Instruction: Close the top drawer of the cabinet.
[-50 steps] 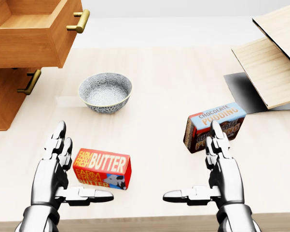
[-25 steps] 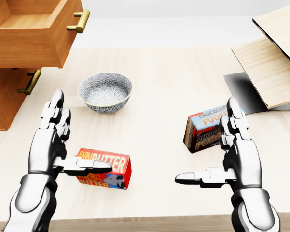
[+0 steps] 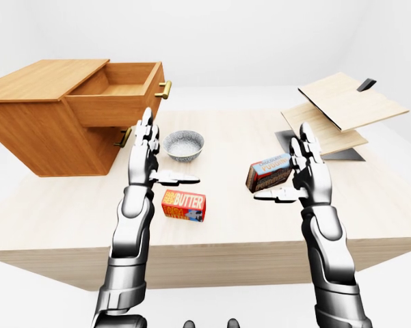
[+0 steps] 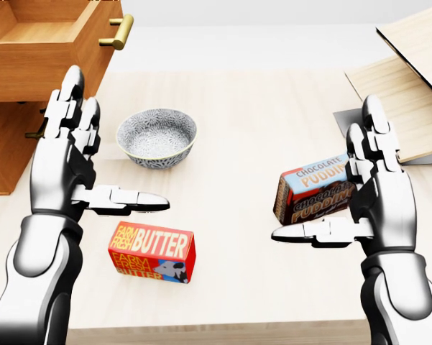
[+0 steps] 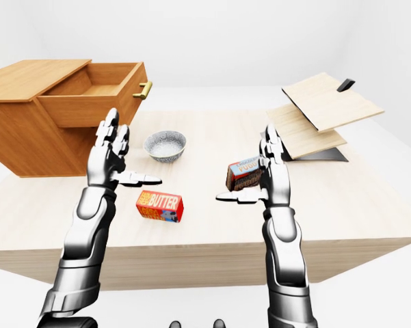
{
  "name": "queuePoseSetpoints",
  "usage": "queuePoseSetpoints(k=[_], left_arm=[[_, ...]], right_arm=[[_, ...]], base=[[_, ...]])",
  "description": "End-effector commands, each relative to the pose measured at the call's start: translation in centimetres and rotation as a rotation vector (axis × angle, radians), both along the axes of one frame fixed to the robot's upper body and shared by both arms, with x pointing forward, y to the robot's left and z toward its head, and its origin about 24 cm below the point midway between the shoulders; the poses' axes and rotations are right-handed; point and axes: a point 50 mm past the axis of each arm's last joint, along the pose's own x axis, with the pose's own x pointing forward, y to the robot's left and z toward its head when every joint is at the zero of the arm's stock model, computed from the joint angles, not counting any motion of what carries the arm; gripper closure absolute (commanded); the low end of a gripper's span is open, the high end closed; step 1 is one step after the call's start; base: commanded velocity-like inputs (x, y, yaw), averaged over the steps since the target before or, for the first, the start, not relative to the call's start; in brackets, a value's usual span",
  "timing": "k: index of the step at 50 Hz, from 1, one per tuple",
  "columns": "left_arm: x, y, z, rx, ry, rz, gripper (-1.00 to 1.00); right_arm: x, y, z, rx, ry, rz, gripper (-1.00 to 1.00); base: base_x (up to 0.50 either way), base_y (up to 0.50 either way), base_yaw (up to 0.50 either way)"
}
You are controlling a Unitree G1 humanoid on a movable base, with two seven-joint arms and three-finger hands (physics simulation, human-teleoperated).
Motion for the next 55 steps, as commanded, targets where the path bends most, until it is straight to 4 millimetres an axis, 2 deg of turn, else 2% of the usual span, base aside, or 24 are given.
queuePoseSetpoints(k=[1,22,35,55], left_arm=[[-0.26,-0.29,0.98,-0.016,-0.042,-0.007,-1.00],[-0.23,-0.12,0.99,-0.020,-0.042,-0.001,-1.00],[-0.25,-0.07,0.95,-0.021,-0.041,0.000,-1.00],[0.01,-0.20,0.66,-0.022,-0.024,-0.002,-1.00]], right_arm=[[0.16,0.36,0.78,0.002,-0.032,0.017,-1.00],[0.35,0.86,0.68,0.001,-0.026,0.034,-1.00],[0.65,1.30,0.95,0.000,-0.035,0.037,-1.00],[0.52,0.90,0.73,0.008,-0.027,0.039,-1.00]], base=[[0.21,0.00,0.00],[0.35,0.02,0.00],[0.01,0.00,0.00],[0.04,0.07,0.00]])
